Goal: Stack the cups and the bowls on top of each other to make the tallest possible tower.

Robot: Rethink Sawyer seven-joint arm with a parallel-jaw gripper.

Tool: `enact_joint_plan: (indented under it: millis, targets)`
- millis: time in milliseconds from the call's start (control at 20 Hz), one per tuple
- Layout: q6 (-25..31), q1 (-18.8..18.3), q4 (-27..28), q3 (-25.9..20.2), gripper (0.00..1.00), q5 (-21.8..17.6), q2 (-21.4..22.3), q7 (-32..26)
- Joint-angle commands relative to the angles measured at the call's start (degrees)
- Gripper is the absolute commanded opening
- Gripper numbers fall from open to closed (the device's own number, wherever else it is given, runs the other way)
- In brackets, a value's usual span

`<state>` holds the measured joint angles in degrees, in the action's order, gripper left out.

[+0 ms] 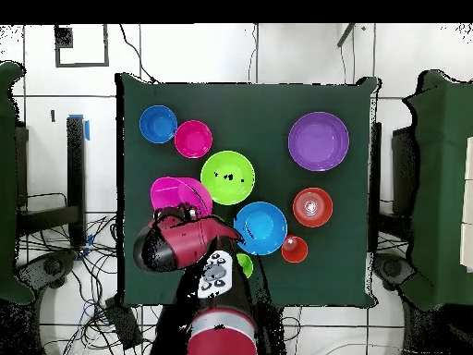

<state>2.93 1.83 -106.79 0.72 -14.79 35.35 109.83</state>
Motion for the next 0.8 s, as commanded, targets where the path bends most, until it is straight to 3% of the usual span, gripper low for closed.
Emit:
enact_joint_plan:
  millis: [50, 400, 800]
  targets:
    - [-2.8, -0.3, 5.7, 0.6, 0.0, -2.5, -8.7, 4.1]
    - [-1.3, -2.3, 4.7, -1.8, 0.0, -1.7, -8.0, 3.6]
    - [-1.5, -1.7, 4.5, -1.3, 0.0, -1.4, -8.0, 4.0]
